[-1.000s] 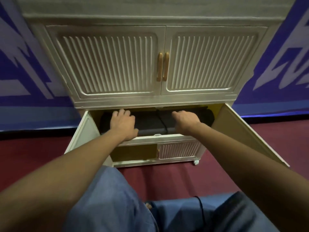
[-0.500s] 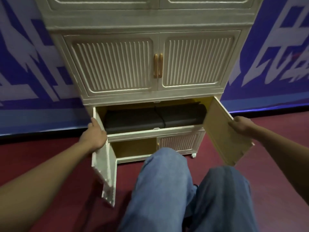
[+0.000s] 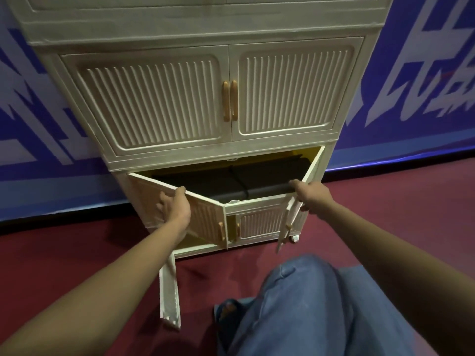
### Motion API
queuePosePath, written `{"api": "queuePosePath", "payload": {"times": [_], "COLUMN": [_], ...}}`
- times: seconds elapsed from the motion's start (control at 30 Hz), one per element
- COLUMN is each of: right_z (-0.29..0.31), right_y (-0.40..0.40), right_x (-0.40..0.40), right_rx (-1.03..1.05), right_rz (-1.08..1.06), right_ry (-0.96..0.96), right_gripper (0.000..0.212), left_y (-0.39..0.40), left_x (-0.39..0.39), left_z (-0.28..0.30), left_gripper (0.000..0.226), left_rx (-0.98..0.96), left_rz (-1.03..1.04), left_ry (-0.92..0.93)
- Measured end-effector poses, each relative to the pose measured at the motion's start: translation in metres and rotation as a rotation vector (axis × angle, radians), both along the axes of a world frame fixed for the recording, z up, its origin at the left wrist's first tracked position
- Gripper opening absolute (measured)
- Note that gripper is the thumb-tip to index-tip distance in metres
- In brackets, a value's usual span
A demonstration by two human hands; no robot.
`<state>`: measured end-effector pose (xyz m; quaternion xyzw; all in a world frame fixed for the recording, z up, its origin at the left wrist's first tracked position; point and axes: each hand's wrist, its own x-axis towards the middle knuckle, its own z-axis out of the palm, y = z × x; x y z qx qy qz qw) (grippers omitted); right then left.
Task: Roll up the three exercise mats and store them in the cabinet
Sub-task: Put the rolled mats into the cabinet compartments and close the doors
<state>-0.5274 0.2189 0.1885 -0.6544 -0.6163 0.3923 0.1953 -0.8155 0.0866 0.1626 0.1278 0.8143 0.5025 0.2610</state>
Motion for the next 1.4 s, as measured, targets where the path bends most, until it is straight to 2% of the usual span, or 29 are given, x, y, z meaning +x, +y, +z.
{"api": "queuePosePath", "payload": {"times": [0.1, 0.23, 0.3, 0.37, 0.5, 0.57, 0.63, 0.7, 0.8, 0.93, 1.0, 1.07, 1.17, 1.23, 1.3, 1.4], "right_z": [-0.007, -0.035, -0.043, -0.045, -0.055, -0.069, -0.087, -0.108, -0.129, -0.142, -0.151, -0.160, -0.173, -0.179, -0.182, -0.182], "right_y": [0.003, 0.030, 0.046, 0.053, 0.052, 0.038, 0.020, 0.006, -0.002, 0.004, 0.009, 0.015, 0.023, 0.032, 0.041, 0.051], "right_x": [-0.031, -0.071, -0.091, -0.110, -0.132, -0.136, -0.135, -0.128, -0.115, -0.101, -0.093, -0.085, -0.073, -0.064, -0.054, -0.042], "right_rx": [0.013, -0.008, -0.108, -0.178, -0.204, -0.198, -0.242, -0.263, -0.215, -0.231, -0.239, -0.257, -0.270, -0.309, -0.342, -0.394], "right_rz": [-0.020, 0.035, 0.060, 0.052, -0.043, -0.059, -0.084, -0.006, 0.155, 0.210, 0.212, 0.206, 0.225, 0.225, 0.207, 0.162], "right_ry": [0.119, 0.255, 0.371, 0.490, 0.612, 0.619, 0.516, 0.275, 0.028, -0.054, -0.074, -0.103, -0.147, -0.156, -0.143, -0.074], "right_gripper": [0.069, 0.125, 0.140, 0.146, 0.137, 0.119, 0.090, 0.073, 0.063, 0.072, 0.072, 0.067, 0.054, 0.047, 0.045, 0.034], "left_y": [0.018, 0.041, 0.053, 0.061, 0.057, 0.055, 0.055, 0.054, 0.046, 0.033, 0.037, 0.052, 0.093, 0.127, 0.155, 0.175], "left_x": [0.004, 0.002, -0.003, -0.006, 0.002, 0.007, 0.015, 0.027, 0.049, 0.070, 0.069, 0.066, 0.063, 0.059, 0.057, 0.059], "left_z": [-0.005, -0.008, -0.010, -0.011, -0.024, -0.042, -0.065, -0.094, -0.146, -0.195, -0.213, -0.228, -0.234, -0.238, -0.236, -0.244], "left_gripper": [0.064, 0.062, 0.061, 0.059, 0.060, 0.051, 0.031, 0.015, 0.020, 0.028, 0.053, 0.071, 0.088, 0.098, 0.111, 0.088], "left_rx": [0.126, 0.219, 0.249, 0.245, 0.248, 0.211, 0.059, -0.100, -0.398, -0.734, -0.856, -0.821, -0.579, -0.449, -0.417, -0.395], "left_rz": [-0.011, -0.139, -0.147, -0.102, -0.084, -0.105, -0.109, -0.136, -0.416, -0.926, -1.065, -1.031, -0.766, -0.650, -0.569, -0.460], "left_ry": [-0.090, -0.115, -0.110, -0.066, 0.008, -0.001, -0.021, -0.028, 0.017, -0.032, 0.023, 0.021, -0.149, -0.170, -0.212, -0.384]}}
